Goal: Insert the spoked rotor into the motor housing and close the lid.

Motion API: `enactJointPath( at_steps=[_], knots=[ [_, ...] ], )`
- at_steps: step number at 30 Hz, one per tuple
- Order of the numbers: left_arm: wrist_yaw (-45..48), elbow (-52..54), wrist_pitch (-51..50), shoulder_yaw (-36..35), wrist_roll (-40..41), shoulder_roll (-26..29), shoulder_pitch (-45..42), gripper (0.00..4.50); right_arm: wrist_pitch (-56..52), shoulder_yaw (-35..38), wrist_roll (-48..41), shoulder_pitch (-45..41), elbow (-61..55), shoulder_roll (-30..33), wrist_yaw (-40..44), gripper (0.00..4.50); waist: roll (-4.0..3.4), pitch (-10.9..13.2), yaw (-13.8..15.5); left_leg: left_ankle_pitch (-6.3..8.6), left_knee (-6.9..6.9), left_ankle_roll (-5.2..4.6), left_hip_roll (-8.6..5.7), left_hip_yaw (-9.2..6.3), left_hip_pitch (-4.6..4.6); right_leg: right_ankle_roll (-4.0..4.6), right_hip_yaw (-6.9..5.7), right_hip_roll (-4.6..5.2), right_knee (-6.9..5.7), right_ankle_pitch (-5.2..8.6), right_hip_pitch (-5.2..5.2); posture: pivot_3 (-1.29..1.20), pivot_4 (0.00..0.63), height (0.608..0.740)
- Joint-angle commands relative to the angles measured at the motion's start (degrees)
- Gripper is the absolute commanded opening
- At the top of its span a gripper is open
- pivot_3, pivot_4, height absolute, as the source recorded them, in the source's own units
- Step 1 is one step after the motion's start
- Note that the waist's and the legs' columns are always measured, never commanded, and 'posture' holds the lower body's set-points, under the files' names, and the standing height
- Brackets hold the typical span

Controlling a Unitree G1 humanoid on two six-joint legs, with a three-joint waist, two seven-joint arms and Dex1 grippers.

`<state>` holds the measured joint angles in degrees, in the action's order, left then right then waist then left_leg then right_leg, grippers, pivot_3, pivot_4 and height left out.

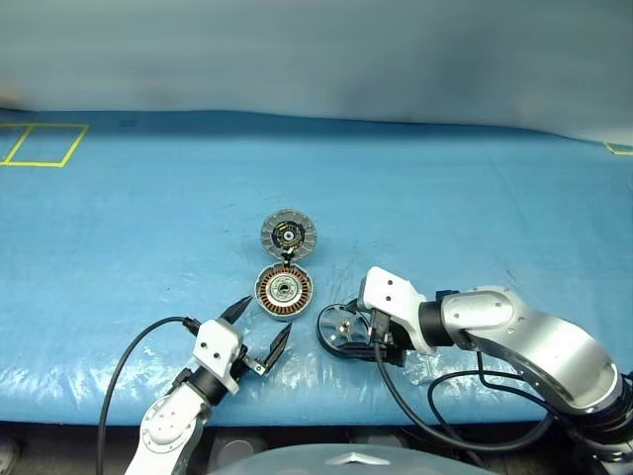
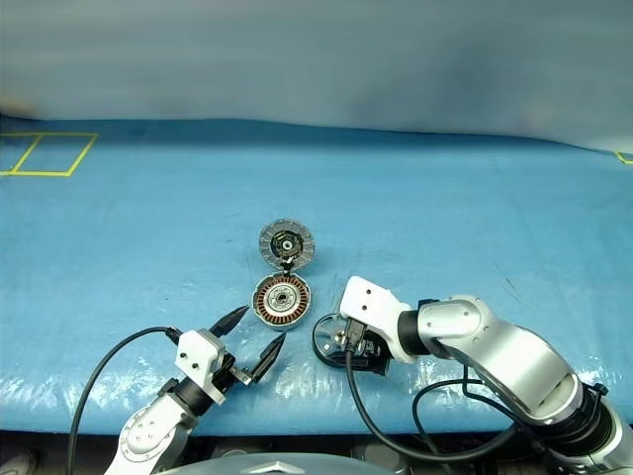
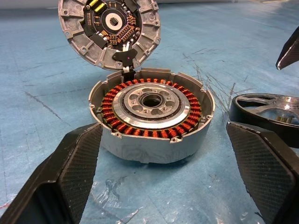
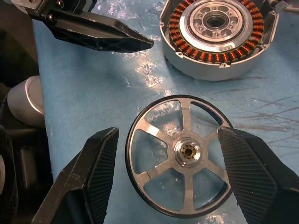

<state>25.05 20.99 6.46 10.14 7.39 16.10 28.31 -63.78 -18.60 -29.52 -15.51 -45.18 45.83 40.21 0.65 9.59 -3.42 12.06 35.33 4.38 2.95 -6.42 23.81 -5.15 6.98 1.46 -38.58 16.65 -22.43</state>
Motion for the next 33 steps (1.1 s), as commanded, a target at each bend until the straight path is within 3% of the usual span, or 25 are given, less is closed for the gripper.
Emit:
enactJointPath(
  at_steps=[1,19,22,26,33],
  knots=[
    [0.0,0.7,1.1,0.4,0.1,-0.1,0.3,4.50,0.7,-0.2,0.4,-0.4,0.5,-1.1,-1.0,3.53,0.00,0.0,0.0,0.00,0.00,0.00,0.00,0.00,0.00,0.00,0.00,0.00,0.00,0.00,0.00,0.00,0.150,0.740],
    [-0.2,0.3,1.9,-0.2,0.0,-0.2,1.2,4.50,2.0,-5.0,3.5,2.1,7.2,-0.9,-1.2,3.53,0.00,0.0,0.0,0.00,-0.01,0.00,0.00,0.00,-0.01,-0.02,0.00,0.00,0.00,-0.01,0.01,0.00,0.150,0.740],
    [-0.2,0.1,2.1,-0.3,0.0,-0.2,1.3,4.50,1.5,-4.6,3.9,2.2,7.5,-1.4,-2.2,2.97,0.00,0.0,0.0,0.00,0.00,0.00,0.00,0.00,-0.01,-0.01,0.00,0.00,0.00,-0.01,0.02,0.00,0.150,0.740],
    [-0.1,-0.3,2.4,-0.3,0.0,-0.2,1.3,4.50,1.2,-4.5,4.8,2.2,7.6,-1.3,-3.1,1.77,0.11,-0.1,0.0,0.00,0.04,0.00,0.00,0.00,-0.05,-0.01,0.00,0.00,0.00,-0.01,0.07,0.00,0.150,0.740],
    [0.1,-1.2,3.1,-0.2,0.1,-0.3,1.0,4.50,0.8,-3.6,4.7,1.4,5.7,0.2,-3.2,1.77,0.13,-0.1,0.0,0.00,0.25,0.00,0.01,-0.01,-0.11,-0.02,0.00,-0.01,0.00,-0.02,0.22,0.00,0.150,0.740]
  ],
)
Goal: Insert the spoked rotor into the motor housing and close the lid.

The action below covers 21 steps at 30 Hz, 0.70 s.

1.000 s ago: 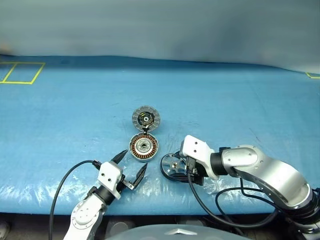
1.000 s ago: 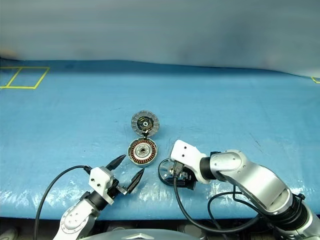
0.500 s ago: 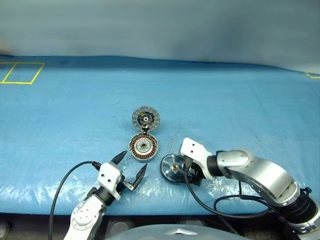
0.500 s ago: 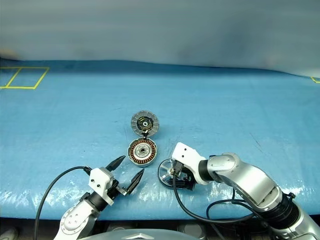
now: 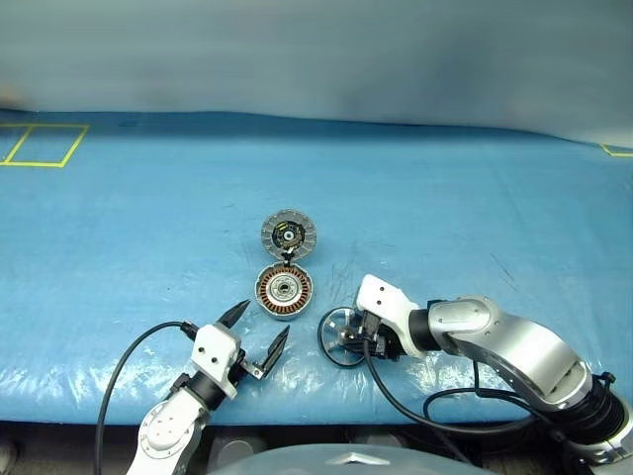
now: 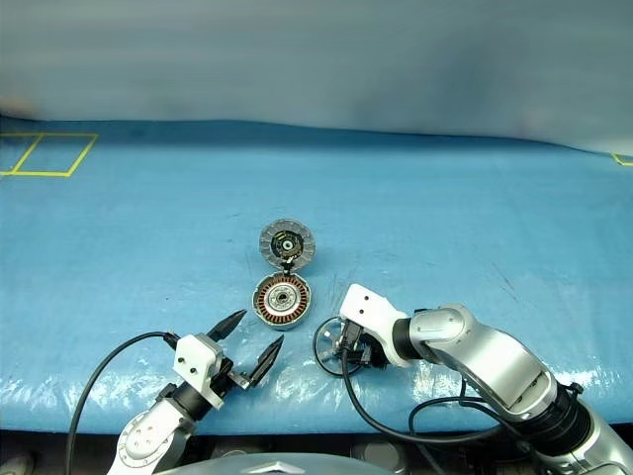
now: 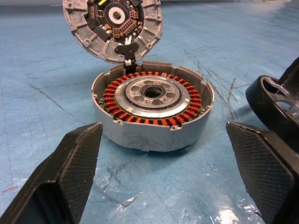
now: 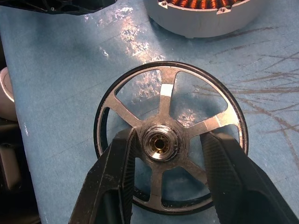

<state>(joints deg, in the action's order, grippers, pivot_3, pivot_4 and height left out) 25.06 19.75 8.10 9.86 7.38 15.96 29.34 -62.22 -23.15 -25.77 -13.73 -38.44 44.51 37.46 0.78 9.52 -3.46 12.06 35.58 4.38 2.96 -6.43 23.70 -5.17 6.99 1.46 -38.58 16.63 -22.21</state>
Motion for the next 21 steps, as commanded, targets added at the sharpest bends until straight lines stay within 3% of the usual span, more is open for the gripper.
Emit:
enactJointPath(
  at_steps=[1,3,5,8,17,21],
  knots=[
    [0.1,-0.1,1.6,0.1,0.1,-0.2,-0.1,4.50,-0.7,1.5,0.7,-1.1,-1.8,2.3,0.3,1.77,0.00,0.0,0.0,0.00,0.01,0.00,0.00,0.00,0.00,0.00,0.00,0.00,0.00,0.00,0.00,0.00,0.150,0.740],
    [0.2,-0.4,1.8,0.2,0.0,-0.1,-0.3,4.50,-1.2,4.1,-1.7,-3.4,-3.0,3.0,2.5,1.73,0.00,0.0,0.0,0.00,0.04,0.00,-0.01,0.00,0.01,-0.01,0.01,0.02,0.00,-0.01,-0.02,0.00,0.150,0.740],
    [0.3,-0.7,1.9,0.3,0.0,-0.1,-0.5,4.50,-1.1,5.6,-3.7,-5.4,-3.6,3.3,4.5,1.34,-0.02,0.0,0.0,0.00,0.06,0.00,-0.01,0.01,0.04,-0.02,0.01,0.01,0.00,-0.02,-0.03,0.00,0.150,0.740],
    [0.4,-1.0,2.2,0.3,0.0,-0.1,-0.9,4.50,-0.4,5.7,-4.5,-8.9,-3.8,2.3,5.5,1.29,-0.03,0.0,0.0,0.00,-0.02,0.00,0.00,0.00,0.03,0.00,0.00,-0.01,-0.01,-0.03,-0.05,0.00,0.150,0.740],
    [-0.1,-0.4,2.0,0.3,-0.1,-0.2,-1.1,4.50,-2.2,-2.7,1.2,-20.2,3.7,-11.9,-3.1,1.29,-0.07,0.1,-0.1,0.00,-0.18,0.00,0.00,0.00,0.12,-0.20,-0.02,0.00,-0.02,-0.21,-0.22,0.00,0.150,0.740],
    [-0.7,0.4,2.0,0.1,-0.3,-0.3,-0.4,4.50,-1.3,-5.9,3.4,-22.7,6.4,-15.3,-4.3,1.29,-0.10,0.1,-0.1,0.00,-0.25,0.00,0.00,-0.01,0.12,-0.12,-0.02,0.00,-0.02,-0.26,-0.24,0.00,0.150,0.740]
  ],
)
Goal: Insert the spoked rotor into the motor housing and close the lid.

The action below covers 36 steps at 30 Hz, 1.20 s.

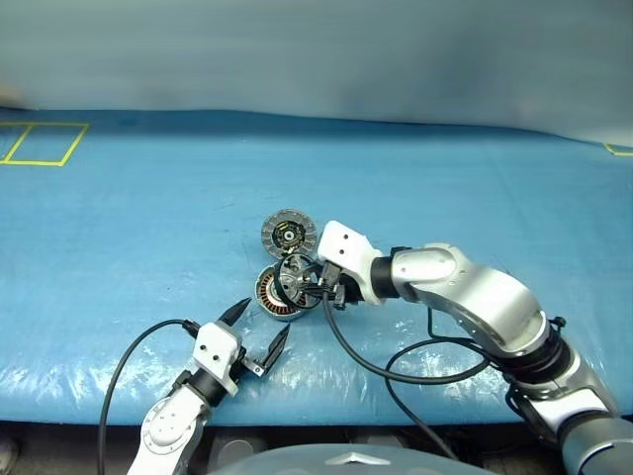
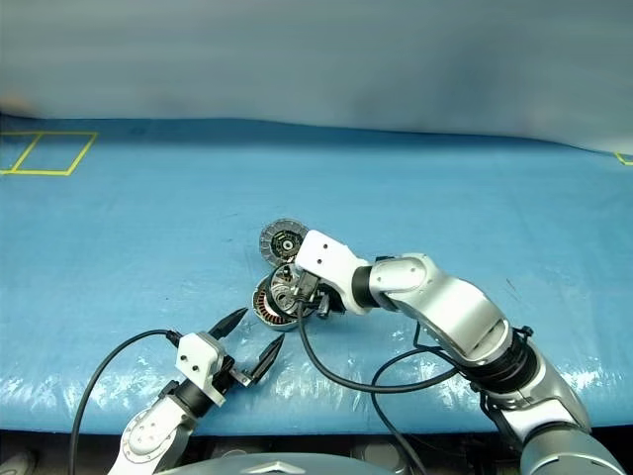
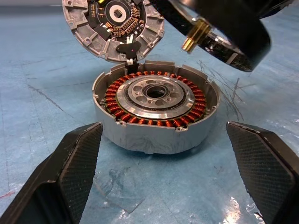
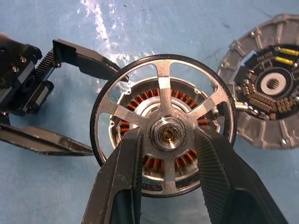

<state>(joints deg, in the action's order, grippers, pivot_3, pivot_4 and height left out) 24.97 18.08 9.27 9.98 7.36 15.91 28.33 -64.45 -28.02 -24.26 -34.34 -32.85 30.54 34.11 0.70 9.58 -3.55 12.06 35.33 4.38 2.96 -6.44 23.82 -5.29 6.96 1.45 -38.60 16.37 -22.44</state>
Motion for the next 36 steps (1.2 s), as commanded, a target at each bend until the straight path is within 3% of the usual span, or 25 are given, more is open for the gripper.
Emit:
enactJointPath(
  at_steps=[1,17,25,27,29,36],
  knots=[
    [-0.8,2.2,0.9,0.1,-0.4,-0.3,0.8,4.50,1.5,-1.8,2.5,-2.4,1.4,-1.6,-0.9,1.29,-0.01,0.0,0.0,0.00,-0.01,0.00,0.00,0.00,0.00,0.00,0.00,0.00,0.00,0.00,-0.01,0.00,0.150,0.740],
    [-2.9,3.5,0.9,0.4,-0.9,-0.9,2.6,4.50,3.6,-6.1,6.5,-1.7,5.1,-1.6,2.3,1.29,-0.03,0.0,-0.1,0.00,-0.05,0.00,0.01,0.00,-0.02,-0.01,-0.02,0.00,0.00,0.03,-0.02,0.00,0.150,0.740],
    [-2.6,2.8,1.5,0.2,-0.9,-0.8,2.3,4.50,1.7,-4.7,6.5,-1.1,5.0,-3.7,1.1,3.97,-0.04,0.0,-0.1,0.00,-0.05,0.00,0.01,-0.01,-0.01,-0.01,-0.02,0.00,-0.01,0.03,-0.03,0.00,0.150,0.740],
    [-2.6,2.6,1.6,0.1,-0.9,-0.8,2.3,4.50,-0.1,-1.2,5.8,0.4,3.9,-5.5,-1.2,3.97,-0.04,0.0,-0.2,0.00,-0.05,0.00,0.01,-0.01,-0.01,-0.01,-0.02,0.00,-0.01,0.03,-0.03,0.00,0.150,0.740],
    [-2.6,2.6,1.7,0.0,-0.8,-0.7,2.4,4.50,-0.9,2.2,5.6,2.3,2.9,-8.1,-4.0,3.63,-0.03,0.0,-0.1,0.00,-0.06,0.00,0.01,-0.01,0.00,0.00,-0.01,0.00,-0.01,0.03,-0.04,0.00,0.150,0.740],
    [-2.0,2.6,1.4,-0.2,-0.4,-0.2,2.0,4.50,-0.7,6.8,5.1,6.8,1.7,-14.7,-9.3,1.33,-0.06,0.0,-0.3,0.00,-0.08,0.00,0.01,-0.01,-0.01,-0.01,-0.01,0.00,-0.01,0.03,-0.05,0.00,0.150,0.740]
  ],
)
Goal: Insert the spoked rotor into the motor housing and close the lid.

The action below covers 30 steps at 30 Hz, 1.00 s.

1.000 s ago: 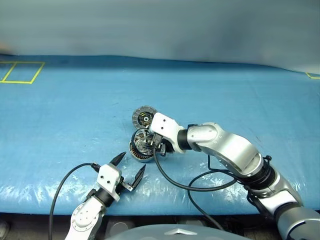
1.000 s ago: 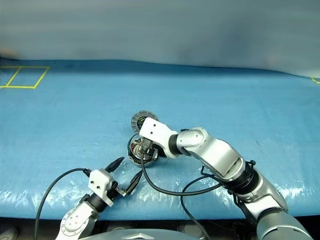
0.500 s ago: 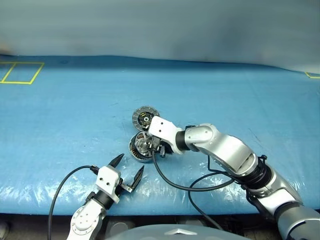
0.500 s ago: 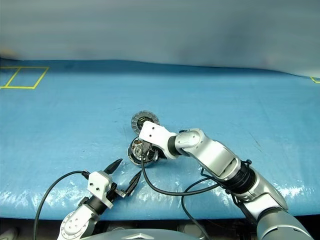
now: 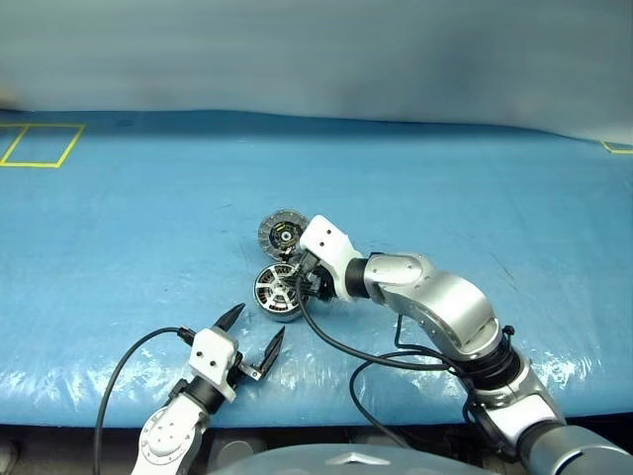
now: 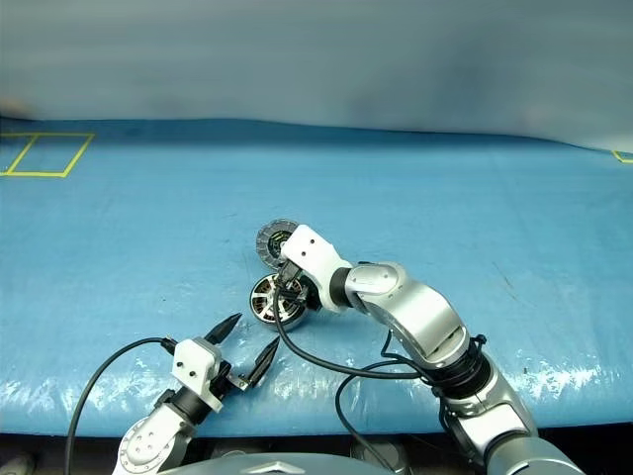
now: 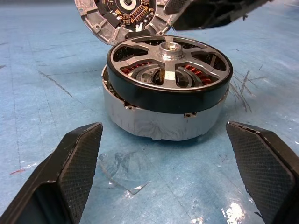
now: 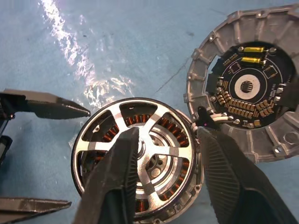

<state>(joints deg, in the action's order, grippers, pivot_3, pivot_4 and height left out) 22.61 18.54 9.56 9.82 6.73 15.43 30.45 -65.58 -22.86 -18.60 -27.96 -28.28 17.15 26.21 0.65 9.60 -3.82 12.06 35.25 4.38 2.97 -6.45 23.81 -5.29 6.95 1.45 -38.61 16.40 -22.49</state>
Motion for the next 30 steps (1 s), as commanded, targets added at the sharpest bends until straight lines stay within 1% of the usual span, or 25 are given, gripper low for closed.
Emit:
enactJointPath(
  at_steps=[1,3,4,8,14,23,28,30],
  knots=[
    [0.5,2.2,1.0,-0.1,0.2,0.4,-0.3,4.50,0.7,1.5,-0.4,1.3,-2.6,-2.1,-2.1,1.00,-0.01,0.0,0.0,0.00,0.00,0.00,0.00,0.01,0.00,0.00,0.00,0.00,0.00,0.00,0.00,0.00,0.150,0.740],
    [0.7,2.4,0.6,-0.2,0.2,0.6,-0.7,4.50,1.6,0.7,0.0,2.7,-2.2,-3.0,-3.0,0.31,-0.01,0.0,0.0,0.00,0.00,0.00,0.01,0.00,-0.02,0.00,-0.01,-0.01,-0.01,0.00,0.01,0.00,0.150,0.740],
    [0.7,2.5,0.4,-0.2,0.2,0.8,-0.9,4.50,1.9,0.5,-0.1,3.3,-2.2,-3.5,-3.3,0.04,-0.02,0.0,0.0,0.00,-0.01,0.00,0.01,0.00,-0.01,0.01,0.00,-0.01,-0.01,0.00,0.00,0.00,0.150,0.740],
    [0.8,3.0,-0.3,-0.5,0.4,1.1,-1.2,4.50,1.8,0.1,-0.7,5.0,-2.8,-4.9,-3.8,0.04,-0.02,0.0,-0.1,0.00,-0.01,0.00,0.01,0.00,-0.01,0.01,0.00,0.00,-0.02,0.00,0.00,0.00,0.150,0.740],
    [0.7,4.1,-1.4,-0.8,0.5,1.6,-1.0,4.50,2.0,-0.5,-1.5,6.4,-3.1,-5.4,-3.4,0.04,-0.03,0.0,-0.1,0.00,-0.01,0.00,0.01,0.00,-0.01,-0.01,0.00,0.00,-0.03,0.02,0.00,0.00,0.150,0.740],
    [0.3,6.4,-3.2,-1.4,0.3,2.4,0.0,4.50,4.4,-3.0,-1.1,8.1,-0.8,-4.6,-2.5,0.04,-0.03,0.0,-0.2,0.00,-0.01,0.00,0.01,0.00,-0.02,-0.06,0.00,0.00,-0.03,0.07,0.00,0.00,0.150,0.740],
    [0.3,6.7,-3.3,-1.5,0.4,2.6,0.1,4.50,5.7,-2.5,-0.2,8.5,1.5,-5.1,-3.4,0.04,-0.02,0.0,-0.2,0.00,-0.01,0.00,0.02,0.00,-0.06,-0.03,0.00,-0.01,-0.03,0.09,0.02,0.00,0.150,0.740],
    [0.3,6.8,-3.4,-1.5,0.3,2.6,0.1,4.50,6.3,-2.4,0.2,8.4,2.4,-5.2,-3.7,0.04,-0.02,0.0,-0.2,0.00,0.00,0.00,0.02,0.01,-0.08,0.14,0.00,-0.01,-0.03,0.19,0.03,0.00,0.150,0.740]
  ],
)
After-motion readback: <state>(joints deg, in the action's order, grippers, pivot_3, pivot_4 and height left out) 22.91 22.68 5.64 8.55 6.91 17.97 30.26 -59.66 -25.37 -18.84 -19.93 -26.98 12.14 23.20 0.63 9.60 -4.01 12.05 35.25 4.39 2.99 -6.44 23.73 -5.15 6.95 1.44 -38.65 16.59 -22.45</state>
